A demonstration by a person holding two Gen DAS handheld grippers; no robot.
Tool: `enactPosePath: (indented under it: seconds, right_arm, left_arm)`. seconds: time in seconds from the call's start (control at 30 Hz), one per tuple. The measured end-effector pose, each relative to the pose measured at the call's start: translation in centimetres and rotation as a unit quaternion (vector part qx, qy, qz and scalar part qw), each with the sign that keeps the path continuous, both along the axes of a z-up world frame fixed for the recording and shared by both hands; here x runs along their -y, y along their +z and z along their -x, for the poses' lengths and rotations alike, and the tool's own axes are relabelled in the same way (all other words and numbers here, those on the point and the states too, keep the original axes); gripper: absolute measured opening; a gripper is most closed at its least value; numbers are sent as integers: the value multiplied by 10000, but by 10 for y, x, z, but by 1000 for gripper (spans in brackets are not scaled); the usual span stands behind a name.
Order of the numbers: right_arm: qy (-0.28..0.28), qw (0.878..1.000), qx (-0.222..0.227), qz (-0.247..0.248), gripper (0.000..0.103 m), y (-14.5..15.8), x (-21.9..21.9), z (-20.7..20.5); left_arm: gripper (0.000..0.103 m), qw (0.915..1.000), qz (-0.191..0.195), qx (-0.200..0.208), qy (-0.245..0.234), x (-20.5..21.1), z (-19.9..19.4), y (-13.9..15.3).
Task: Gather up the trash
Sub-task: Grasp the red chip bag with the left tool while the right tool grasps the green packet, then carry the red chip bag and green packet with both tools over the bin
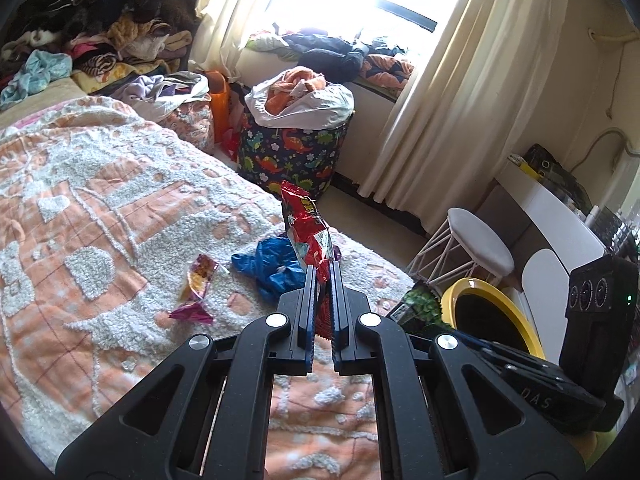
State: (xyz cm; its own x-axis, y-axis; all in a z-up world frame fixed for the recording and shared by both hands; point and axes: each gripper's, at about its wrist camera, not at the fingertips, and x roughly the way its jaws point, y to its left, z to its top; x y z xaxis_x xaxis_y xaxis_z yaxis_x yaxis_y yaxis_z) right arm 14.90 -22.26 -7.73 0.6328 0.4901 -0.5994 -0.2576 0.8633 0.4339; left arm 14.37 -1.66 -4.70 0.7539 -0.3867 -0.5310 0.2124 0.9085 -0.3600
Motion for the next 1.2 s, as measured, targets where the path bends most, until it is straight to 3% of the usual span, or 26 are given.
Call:
enactPosePath:
  seconds: [0.6, 1.2]
  right_arm:
    - [-473, 9979, 421, 129, 15, 25, 54, 29]
    - [-1102, 9922, 564, 139, 15, 33, 107, 40]
  left_arm:
    - [3, 9984, -279, 121, -485, 47, 16, 11]
    - [3, 9937, -521, 170, -978, 93, 30, 12]
